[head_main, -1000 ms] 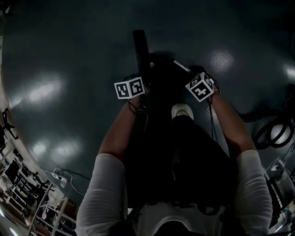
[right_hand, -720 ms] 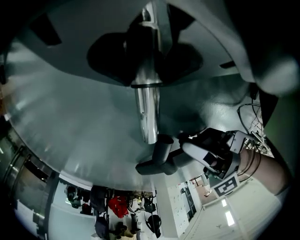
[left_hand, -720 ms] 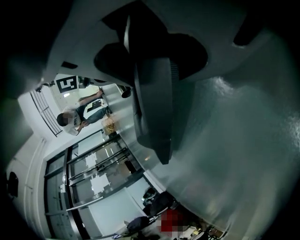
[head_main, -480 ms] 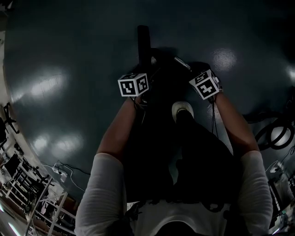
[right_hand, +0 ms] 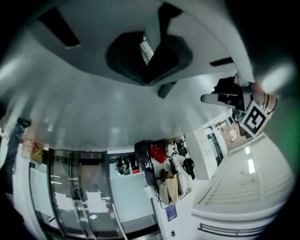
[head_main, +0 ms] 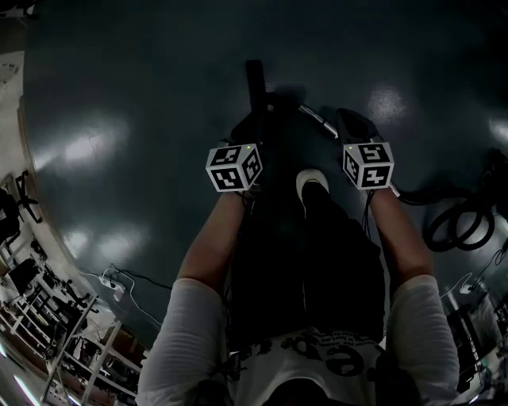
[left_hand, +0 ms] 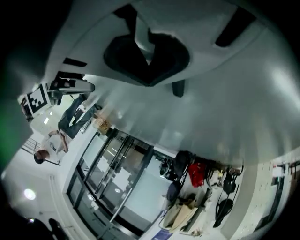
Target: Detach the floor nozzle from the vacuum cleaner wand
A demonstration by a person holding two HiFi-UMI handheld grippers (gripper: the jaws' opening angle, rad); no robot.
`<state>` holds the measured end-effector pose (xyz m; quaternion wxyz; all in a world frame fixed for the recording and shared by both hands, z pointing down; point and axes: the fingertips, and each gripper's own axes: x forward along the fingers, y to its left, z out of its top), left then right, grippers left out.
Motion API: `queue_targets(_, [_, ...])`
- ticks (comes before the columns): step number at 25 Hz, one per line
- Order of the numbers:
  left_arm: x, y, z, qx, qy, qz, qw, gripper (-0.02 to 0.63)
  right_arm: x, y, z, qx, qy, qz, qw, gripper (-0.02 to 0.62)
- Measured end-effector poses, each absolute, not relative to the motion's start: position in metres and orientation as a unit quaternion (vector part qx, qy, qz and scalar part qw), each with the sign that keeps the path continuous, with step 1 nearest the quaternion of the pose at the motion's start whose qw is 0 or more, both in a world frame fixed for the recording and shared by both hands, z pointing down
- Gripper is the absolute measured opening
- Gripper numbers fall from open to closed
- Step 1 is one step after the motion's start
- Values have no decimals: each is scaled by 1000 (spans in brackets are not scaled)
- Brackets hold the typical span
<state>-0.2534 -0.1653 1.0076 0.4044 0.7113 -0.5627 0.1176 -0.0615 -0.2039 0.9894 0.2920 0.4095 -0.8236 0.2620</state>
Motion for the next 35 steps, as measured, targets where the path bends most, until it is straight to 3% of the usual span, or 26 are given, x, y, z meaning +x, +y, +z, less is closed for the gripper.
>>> queue_targets(1, [-253,-165,976,721,-561,117,390,3,-62,-203,957,419,-824,265,273,5])
queue_targets(4, [-251,-157,869,748,-548,99,361,3,-70,-190,851,422,-838,259,229,3])
queue_targets(13, [-241,-70,497,796,-536,64,274,3,-59,-102,499,452,-852,190,183,3])
queue_targets(19, [-237,26,308,811,-546,54,201,3,-56,-7,316,469,-862,153,115,3])
queue_targets(27, [-176,118,159,817,-558,12,149,3,-4,72,165,461,-880,95,62,3])
queue_targets(35, [-121,162,103,805,-586,-6,97,3,46,125,125,417,-905,67,46,3])
